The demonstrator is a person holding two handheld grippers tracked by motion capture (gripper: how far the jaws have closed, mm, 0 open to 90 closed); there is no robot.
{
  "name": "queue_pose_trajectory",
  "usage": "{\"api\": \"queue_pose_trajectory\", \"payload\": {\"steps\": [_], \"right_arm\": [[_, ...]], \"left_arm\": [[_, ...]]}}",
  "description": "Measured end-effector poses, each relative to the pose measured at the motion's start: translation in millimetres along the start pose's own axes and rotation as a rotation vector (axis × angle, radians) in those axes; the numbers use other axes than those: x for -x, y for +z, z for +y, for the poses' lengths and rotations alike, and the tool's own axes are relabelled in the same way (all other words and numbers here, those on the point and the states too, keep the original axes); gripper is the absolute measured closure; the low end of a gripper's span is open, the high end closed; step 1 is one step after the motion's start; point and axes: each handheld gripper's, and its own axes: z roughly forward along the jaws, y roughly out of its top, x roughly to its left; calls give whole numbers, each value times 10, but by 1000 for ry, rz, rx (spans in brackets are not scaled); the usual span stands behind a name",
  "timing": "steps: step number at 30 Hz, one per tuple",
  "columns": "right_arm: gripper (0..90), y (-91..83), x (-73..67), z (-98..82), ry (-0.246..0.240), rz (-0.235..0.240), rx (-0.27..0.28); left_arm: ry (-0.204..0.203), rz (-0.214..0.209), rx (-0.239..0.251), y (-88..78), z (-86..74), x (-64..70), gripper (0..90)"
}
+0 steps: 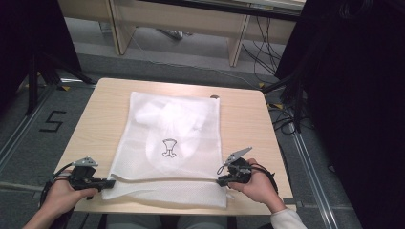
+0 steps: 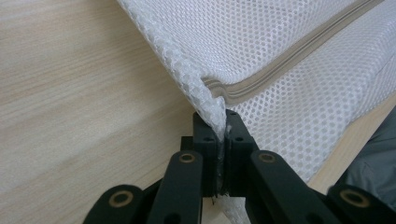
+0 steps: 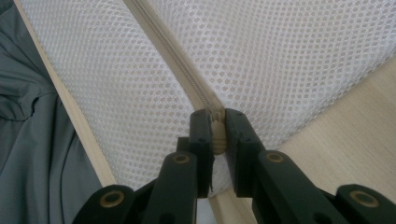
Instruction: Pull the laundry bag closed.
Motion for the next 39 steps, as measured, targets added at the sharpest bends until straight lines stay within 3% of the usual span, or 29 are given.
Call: {"api": "queue_pose_trajectory", "payload": {"steps": [14, 16, 17, 20, 22, 24, 26, 28, 29, 31, 32, 33, 34, 35, 36, 37, 38, 39], "right_arm": [[824, 32, 55, -70, 3, 3, -27], [824, 42, 40, -69, 20, 0, -38], [823, 41, 39, -66, 8, 3, -38], [820, 46, 40, -66, 1, 7, -30], [797, 50, 44, -73, 7, 2, -22], [759, 63, 72, -86, -14, 4, -5], [720, 64, 76, -112, -3, 6, 16], [683, 56, 94, -142, -5, 13, 46], [669, 53, 97, -162, 10, 19, 65], [643, 28, 91, -199, 55, 11, 92], [623, 50, 97, -219, 64, 8, 142], [599, 15, 90, -230, 89, 12, 130], [576, 9, 118, -244, 82, -3, 161], [569, 24, 115, -257, 108, 3, 207], [565, -16, 125, -263, 111, -15, 192], [558, -19, 134, -269, 113, -21, 211], [549, -6, 133, -273, 131, -28, 249], [541, -27, 141, -269, 139, -31, 242]], "left_arm": [[11, -4, -32, -14, 9, -8, 856], [-12, 0, -13, 13, 5, 12, 855], [17, -4, -36, 1, 8, 1, 853], [-3, 15, 5, 30, 0, 30, 849], [16, 3, -29, 7, 8, 8, 844], [25, 2, -35, 3, 9, 0, 835], [0, 1, -13, 30, 0, 16, 811], [14, -2, -22, 18, 2, 10, 788], [0, 5, -7, 27, 0, 16, 780], [21, 3, -15, 6, -1, 3, 751], [10, 6, 17, 20, -10, 11, 725], [3, 16, 14, 8, -1, 18, 691], [-5, 11, 30, 6, 2, 20, 652], [27, 11, 38, -5, 5, 2, 614], [19, 10, 54, -7, 12, 14, 580], [27, 22, 88, 3, 16, 21, 546], [34, 12, 89, -4, 28, 22, 511], [29, 13, 115, 3, 34, 36, 479]]}}
